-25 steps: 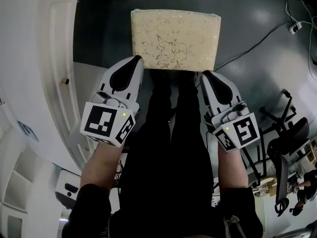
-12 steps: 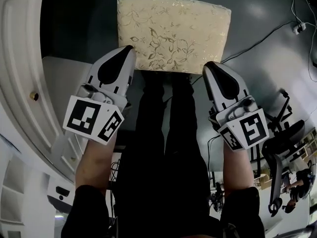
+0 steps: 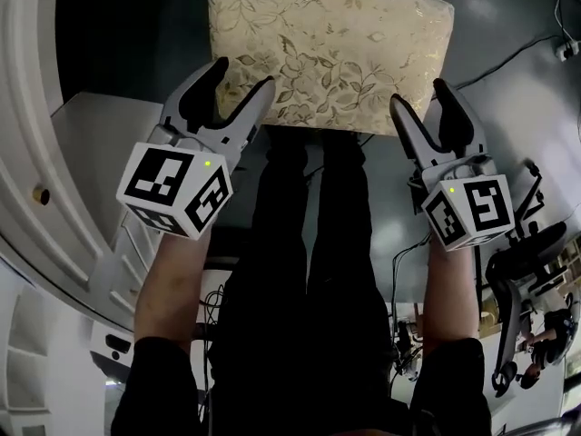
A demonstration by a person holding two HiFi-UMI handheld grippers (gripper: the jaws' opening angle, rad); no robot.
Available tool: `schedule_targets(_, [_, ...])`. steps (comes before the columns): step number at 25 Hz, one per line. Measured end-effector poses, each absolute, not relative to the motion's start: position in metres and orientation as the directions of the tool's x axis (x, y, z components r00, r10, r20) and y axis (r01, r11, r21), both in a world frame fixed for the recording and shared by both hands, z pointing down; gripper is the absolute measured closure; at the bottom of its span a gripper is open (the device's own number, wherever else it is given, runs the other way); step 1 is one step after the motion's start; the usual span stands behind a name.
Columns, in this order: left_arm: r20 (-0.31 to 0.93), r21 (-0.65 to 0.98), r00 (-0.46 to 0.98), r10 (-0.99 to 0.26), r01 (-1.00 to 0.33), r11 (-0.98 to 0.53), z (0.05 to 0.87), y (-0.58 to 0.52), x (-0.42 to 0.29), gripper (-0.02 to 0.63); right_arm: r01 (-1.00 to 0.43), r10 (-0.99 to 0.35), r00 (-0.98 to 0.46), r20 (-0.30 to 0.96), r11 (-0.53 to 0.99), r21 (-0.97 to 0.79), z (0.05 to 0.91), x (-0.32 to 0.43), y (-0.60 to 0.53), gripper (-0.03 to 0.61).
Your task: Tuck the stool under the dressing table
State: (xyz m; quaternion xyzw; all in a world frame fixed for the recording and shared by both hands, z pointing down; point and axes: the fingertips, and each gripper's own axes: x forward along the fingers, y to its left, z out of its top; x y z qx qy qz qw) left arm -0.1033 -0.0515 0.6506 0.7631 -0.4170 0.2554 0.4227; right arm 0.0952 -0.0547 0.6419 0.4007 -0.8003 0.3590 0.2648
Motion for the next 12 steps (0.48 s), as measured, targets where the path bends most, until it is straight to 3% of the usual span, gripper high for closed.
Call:
schedule_targets(6, [0.824,0.361,0.422,-0.378,-0.906,-0.222,0.684,-0.054,-0.123,0.142,-0.877,-0.452,-0.461,0.764,0.361,-0.315,0.664,0.114,-0.060,0.177])
schedule_targets(12, [0.844,0.399,0.446,-0.299,-0.893,-0.206,0.711,-0.050,-0.114,0.041,-0.885,-0.394,-0.450,0.801,0.313,-0.344,0.690,0.117,-0.052,0.116])
